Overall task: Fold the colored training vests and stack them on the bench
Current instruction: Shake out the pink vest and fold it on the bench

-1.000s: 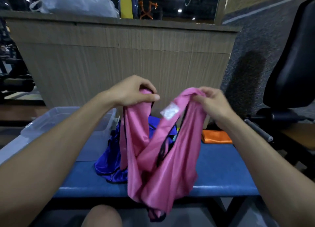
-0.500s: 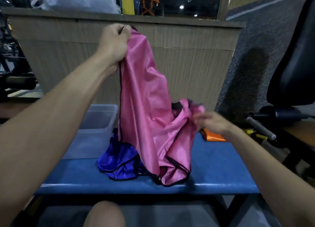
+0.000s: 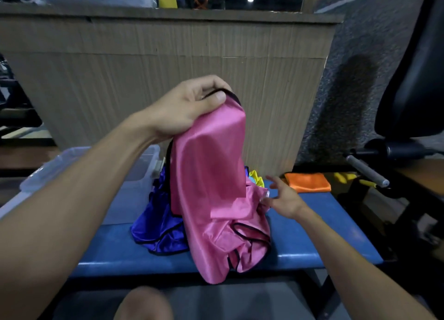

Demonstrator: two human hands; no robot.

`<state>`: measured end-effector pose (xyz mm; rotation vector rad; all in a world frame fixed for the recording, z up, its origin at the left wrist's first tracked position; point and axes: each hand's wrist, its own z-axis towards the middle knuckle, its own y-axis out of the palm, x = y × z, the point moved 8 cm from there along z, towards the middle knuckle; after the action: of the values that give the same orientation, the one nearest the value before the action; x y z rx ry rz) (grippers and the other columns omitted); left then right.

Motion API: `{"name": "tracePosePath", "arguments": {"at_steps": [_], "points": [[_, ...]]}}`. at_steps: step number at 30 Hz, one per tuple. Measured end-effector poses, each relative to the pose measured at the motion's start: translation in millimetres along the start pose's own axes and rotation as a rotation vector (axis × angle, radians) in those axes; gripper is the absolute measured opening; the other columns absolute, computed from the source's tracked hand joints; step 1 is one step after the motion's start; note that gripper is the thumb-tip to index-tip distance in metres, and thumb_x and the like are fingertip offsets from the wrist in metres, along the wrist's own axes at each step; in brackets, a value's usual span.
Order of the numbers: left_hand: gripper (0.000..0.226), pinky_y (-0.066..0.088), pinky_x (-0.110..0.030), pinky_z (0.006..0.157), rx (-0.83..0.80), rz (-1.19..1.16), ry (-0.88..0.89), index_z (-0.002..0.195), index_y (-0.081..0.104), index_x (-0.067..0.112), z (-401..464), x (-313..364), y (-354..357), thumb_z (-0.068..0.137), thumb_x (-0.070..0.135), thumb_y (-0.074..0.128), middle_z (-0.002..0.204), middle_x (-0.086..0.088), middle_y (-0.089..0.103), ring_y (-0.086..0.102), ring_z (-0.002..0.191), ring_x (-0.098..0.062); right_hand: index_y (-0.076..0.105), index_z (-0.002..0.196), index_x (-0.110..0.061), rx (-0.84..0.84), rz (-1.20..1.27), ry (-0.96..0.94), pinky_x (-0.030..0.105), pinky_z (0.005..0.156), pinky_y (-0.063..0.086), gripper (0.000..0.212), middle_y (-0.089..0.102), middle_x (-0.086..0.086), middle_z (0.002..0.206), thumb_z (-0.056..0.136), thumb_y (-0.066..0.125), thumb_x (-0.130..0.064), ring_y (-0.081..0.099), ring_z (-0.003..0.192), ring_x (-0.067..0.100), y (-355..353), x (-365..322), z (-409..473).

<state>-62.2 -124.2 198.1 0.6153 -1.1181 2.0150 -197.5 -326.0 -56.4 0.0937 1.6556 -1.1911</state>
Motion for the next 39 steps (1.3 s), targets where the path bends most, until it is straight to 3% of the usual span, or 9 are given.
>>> {"name": "tracePosePath", "arguments": {"at_steps": [3, 7, 9, 12, 17, 21, 29, 34, 39], "points": [[0.012, 0.043, -0.014, 0.087, -0.151, 0.013, 0.038, 0.108, 0.059, 0.008, -11, 8, 35, 0.105, 0.006, 0.048, 0.098, 0.01, 0.062, 0.057, 0.093, 0.002, 0.042, 0.151, -0.025, -0.195, 0.004, -0.121, 0.027, 0.073, 0.056, 0.078, 0.063, 0.0, 0.119, 0.085, 0.073, 0.004, 0.067, 0.082, 0.015, 22, -27, -3], [0.012, 0.042, -0.015, 0.088, -0.245, 0.04, 0.023, 0.11, 0.057, -0.002, -23, -15, 78, 0.104, 0.001, 0.047, 0.099, 0.001, 0.06, 0.055, 0.094, 0.0, 0.059, 0.085, -0.023, -0.245, 0.011, -0.189, 0.024, 0.05, 0.035, 0.017, 0.056, -0.009, 0.059, 0.099, 0.051, -0.016, 0.046, 0.059, 0.013, 25, -70, -10], [0.013, 0.046, -0.02, 0.089, -0.253, 0.045, 0.006, 0.111, 0.058, -0.004, -33, -32, 100, 0.105, 0.003, 0.048, 0.102, -0.007, 0.063, 0.058, 0.097, -0.006, 0.067, 0.074, -0.022, -0.328, 0.011, -0.175, 0.022, 0.049, 0.035, 0.036, 0.053, -0.006, 0.059, 0.1, 0.052, -0.043, 0.047, 0.057, 0.013, 29, -72, -8], [0.017, 0.048, -0.034, 0.097, -0.307, 0.056, -0.02, 0.114, 0.061, 0.0, -53, -56, 145, 0.106, 0.009, 0.049, 0.11, -0.008, 0.066, 0.062, 0.104, -0.016, 0.057, 0.04, -0.012, -0.44, 0.201, 0.067, 0.012, 0.036, 0.035, 0.071, 0.047, -0.006, 0.037, 0.106, 0.035, 0.002, 0.044, 0.03, 0.001, 42, -56, -26], [0.021, 0.047, -0.037, 0.106, -0.537, -0.109, -0.137, 0.12, 0.061, -0.004, -92, -86, 214, 0.104, 0.003, 0.05, 0.124, -0.012, 0.065, 0.062, 0.113, -0.02, 0.064, 0.114, 0.011, -0.473, 0.21, 0.149, 0.024, 0.077, 0.054, 0.033, 0.066, 0.016, 0.1, 0.092, 0.041, 0.021, 0.064, 0.087, 0.014, 48, -23, -40], [0.033, 0.047, -0.015, 0.089, -0.849, -0.138, -0.374, 0.133, 0.059, 0.001, -132, -129, 228, 0.101, 0.01, 0.06, 0.12, 0.003, 0.068, 0.06, 0.096, 0.009, 0.074, 0.1, -0.001, -0.265, 0.385, 0.168, 0.031, 0.064, 0.052, 0.045, 0.06, 0.009, 0.068, 0.079, 0.042, 0.023, 0.054, 0.059, 0.017, 17, 1, -16], [0.068, 0.049, -0.036, 0.093, -0.22, 0.363, -0.579, 0.111, 0.055, 0.025, -127, -240, 161, 0.063, 0.07, 0.074, 0.111, 0.006, 0.056, 0.057, 0.103, -0.017, 0.058, 0.084, -0.004, -0.153, 0.864, 0.131, 0.05, 0.074, 0.064, 0.039, 0.049, 0.007, 0.064, 0.08, 0.03, 0.023, 0.066, 0.063, 0.023, -22, -12, -9], [0.023, 0.049, -0.038, 0.082, -0.117, 0.507, -0.472, 0.088, 0.061, 0.023, -120, -239, 172, 0.083, 0.038, 0.077, 0.09, 0.007, 0.053, 0.058, 0.089, -0.018, 0.061, 0.092, -0.006, -0.11, 0.994, 0.043, 0.057, 0.085, 0.057, 0.044, 0.05, 0.006, 0.065, 0.078, 0.029, 0.021, 0.059, 0.062, 0.02, -43, -33, -5], [0.022, 0.052, -0.037, 0.074, 0.156, 0.13, -0.376, 0.084, 0.057, 0.017, -97, -196, 100, 0.087, 0.033, 0.072, 0.074, 0.007, 0.061, 0.054, 0.07, -0.008, 0.055, 0.1, -0.017, 0.032, 1.031, 0.074, 0.037, 0.058, 0.058, 0.034, 0.053, 0.006, 0.073, 0.085, 0.042, 0.011, 0.052, 0.057, 0.016, -68, -20, -6]]}}
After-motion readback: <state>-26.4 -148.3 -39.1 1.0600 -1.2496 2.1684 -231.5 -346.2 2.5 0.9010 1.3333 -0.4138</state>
